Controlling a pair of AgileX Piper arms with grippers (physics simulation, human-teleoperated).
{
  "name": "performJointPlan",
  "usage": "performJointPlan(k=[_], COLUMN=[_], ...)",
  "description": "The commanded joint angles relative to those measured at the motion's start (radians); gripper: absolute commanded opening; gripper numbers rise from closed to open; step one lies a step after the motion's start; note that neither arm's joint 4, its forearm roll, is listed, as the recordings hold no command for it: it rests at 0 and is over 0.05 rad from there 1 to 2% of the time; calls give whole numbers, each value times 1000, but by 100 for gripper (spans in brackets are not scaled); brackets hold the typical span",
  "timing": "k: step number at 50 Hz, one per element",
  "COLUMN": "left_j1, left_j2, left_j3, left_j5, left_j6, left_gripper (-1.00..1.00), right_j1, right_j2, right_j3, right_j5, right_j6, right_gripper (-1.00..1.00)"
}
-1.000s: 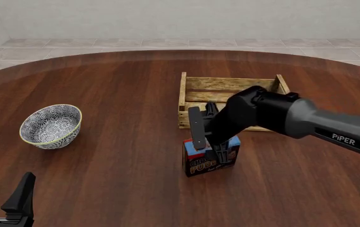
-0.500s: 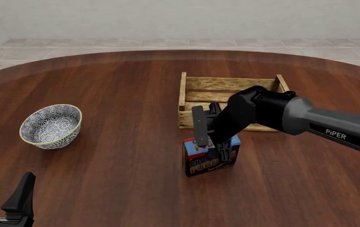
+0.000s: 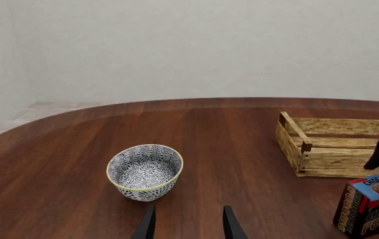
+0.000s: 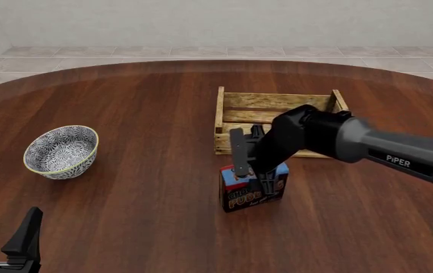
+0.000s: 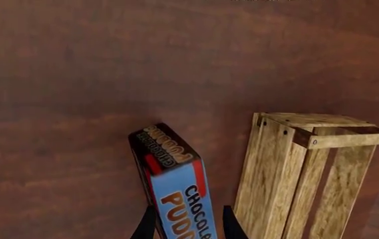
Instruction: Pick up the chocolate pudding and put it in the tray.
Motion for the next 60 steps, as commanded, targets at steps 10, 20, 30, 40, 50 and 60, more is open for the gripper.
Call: performJointPlan(k=[10, 20, 30, 40, 50, 60], left_j1=[0, 0, 0, 0, 0, 0], left_j2=[0, 0, 0, 0, 0, 0], left_j3=[0, 0, 0, 0, 0, 0], left_j5=[0, 0, 0, 0, 0, 0], left_j6=[0, 0, 0, 0, 0, 0], left_gripper=[100, 100, 100, 100, 100, 100], right_j1=[14, 25, 38, 70, 68, 42], right_j2=[29, 43, 49, 46, 27, -44], right_j3=[-14, -18, -16, -4, -17, 23], right_j5=[-8, -15, -17, -15, -1, -7], right_j6=[26, 39, 50, 62, 84, 92], right_gripper=[100, 100, 100, 100, -100, -100])
